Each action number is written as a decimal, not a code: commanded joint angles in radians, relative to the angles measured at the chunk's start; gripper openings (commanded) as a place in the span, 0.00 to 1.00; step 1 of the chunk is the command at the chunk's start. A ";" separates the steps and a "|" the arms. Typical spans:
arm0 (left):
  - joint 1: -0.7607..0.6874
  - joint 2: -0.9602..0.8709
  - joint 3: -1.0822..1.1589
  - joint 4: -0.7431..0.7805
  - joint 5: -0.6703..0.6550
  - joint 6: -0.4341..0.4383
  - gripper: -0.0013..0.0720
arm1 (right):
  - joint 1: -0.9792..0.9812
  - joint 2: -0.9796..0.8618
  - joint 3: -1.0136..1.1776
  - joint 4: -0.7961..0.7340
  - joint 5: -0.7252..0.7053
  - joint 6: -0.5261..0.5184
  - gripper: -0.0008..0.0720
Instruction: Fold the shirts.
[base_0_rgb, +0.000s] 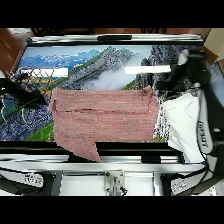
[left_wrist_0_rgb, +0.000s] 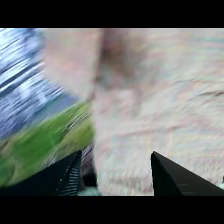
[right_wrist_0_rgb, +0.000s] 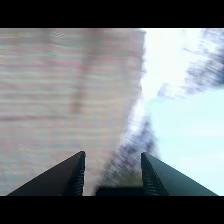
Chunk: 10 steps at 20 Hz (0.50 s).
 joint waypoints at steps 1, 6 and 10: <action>0.061 0.164 -0.196 -0.011 -0.038 0.002 0.74 | -0.076 0.141 -0.080 -0.001 0.118 -0.055 0.66; 0.125 0.469 -0.815 -0.080 0.174 0.078 0.74 | -0.180 0.434 -0.489 0.080 -0.017 -0.082 0.92; 0.125 0.538 -1.020 -0.100 0.253 0.126 0.74 | -0.197 0.555 -0.667 0.112 -0.079 -0.084 0.91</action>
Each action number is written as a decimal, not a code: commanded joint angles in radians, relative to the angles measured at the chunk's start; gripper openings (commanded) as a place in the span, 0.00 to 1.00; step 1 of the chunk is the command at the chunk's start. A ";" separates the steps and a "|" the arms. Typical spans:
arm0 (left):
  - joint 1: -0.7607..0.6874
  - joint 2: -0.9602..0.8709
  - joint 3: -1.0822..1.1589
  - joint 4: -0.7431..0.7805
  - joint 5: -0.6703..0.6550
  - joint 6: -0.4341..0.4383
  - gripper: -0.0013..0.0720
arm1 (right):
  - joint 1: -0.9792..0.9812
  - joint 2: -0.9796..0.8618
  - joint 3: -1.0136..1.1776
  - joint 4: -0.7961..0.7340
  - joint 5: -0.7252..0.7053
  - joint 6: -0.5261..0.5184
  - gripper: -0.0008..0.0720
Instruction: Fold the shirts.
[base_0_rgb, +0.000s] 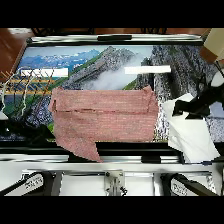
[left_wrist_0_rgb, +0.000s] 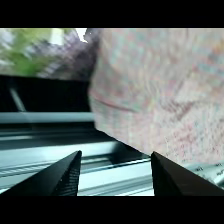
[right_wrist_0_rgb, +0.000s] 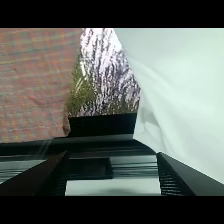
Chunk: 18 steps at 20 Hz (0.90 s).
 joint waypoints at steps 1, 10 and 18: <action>0.010 0.066 -0.190 -0.034 0.105 0.039 0.74 | -0.020 0.106 -0.153 0.039 -0.058 -0.008 0.92; -0.121 0.061 -0.219 -0.141 0.308 -0.008 0.34 | -0.019 0.107 -0.176 0.058 -0.064 0.011 0.91; -0.123 0.093 -0.209 -0.140 0.244 0.072 0.05 | -0.019 0.073 -0.525 0.363 -0.332 -0.054 0.92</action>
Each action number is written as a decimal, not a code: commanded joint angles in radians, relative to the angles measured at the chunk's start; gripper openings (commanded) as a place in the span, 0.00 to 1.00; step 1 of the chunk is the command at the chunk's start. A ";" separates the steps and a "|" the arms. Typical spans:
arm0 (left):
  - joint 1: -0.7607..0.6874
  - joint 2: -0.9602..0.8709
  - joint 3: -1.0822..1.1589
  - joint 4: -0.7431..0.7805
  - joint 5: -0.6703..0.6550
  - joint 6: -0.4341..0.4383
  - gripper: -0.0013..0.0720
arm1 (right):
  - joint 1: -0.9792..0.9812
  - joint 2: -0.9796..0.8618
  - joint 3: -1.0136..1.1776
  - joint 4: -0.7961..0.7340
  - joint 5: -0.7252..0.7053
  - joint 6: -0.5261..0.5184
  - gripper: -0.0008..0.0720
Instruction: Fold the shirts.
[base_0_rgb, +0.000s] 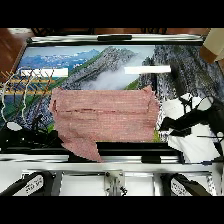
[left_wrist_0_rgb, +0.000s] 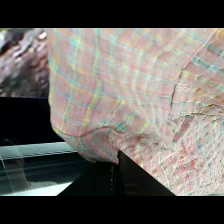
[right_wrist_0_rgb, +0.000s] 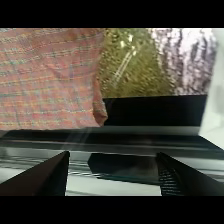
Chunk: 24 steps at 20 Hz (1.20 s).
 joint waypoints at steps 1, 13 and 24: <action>-0.003 0.021 0.002 -0.003 -0.016 0.021 0.05 | 0.000 -0.038 -0.129 0.148 -0.132 -0.029 0.91; -0.003 0.025 0.043 -0.002 -0.056 0.056 0.05 | 0.277 -0.166 -0.152 0.145 -0.283 0.011 0.50; -0.034 -0.076 0.502 0.000 -0.192 0.027 0.05 | 0.276 -0.229 0.328 -0.013 -0.203 0.069 0.08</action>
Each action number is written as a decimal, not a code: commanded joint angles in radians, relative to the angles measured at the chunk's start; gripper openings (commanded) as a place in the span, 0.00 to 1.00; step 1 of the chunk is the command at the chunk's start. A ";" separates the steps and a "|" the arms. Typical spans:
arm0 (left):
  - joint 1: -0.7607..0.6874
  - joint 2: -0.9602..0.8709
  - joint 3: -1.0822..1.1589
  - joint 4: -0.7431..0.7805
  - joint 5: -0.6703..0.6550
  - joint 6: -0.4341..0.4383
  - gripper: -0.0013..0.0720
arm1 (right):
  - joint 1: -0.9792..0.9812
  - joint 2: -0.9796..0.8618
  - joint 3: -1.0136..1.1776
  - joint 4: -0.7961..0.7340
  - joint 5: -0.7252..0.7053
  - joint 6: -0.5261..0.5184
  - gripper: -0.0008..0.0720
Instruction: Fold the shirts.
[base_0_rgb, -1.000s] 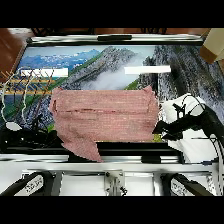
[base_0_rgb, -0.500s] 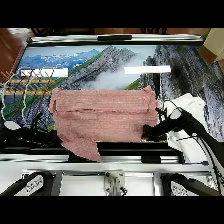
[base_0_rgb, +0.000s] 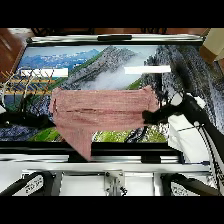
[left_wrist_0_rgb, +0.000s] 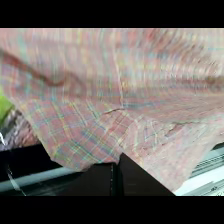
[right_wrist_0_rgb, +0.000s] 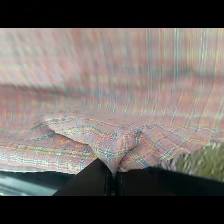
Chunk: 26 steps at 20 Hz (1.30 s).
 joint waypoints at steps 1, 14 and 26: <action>-0.034 -0.105 0.189 0.000 -0.021 -0.031 0.05 | 0.002 -0.079 0.205 -0.079 -0.010 0.026 0.08; -0.102 -0.855 1.112 -0.011 -0.171 -0.159 0.15 | 0.002 -0.577 0.686 -0.059 -0.155 0.111 0.11; -0.040 -0.776 1.077 0.147 -0.453 -0.263 0.92 | -0.137 -0.433 0.685 -0.057 0.130 0.002 0.89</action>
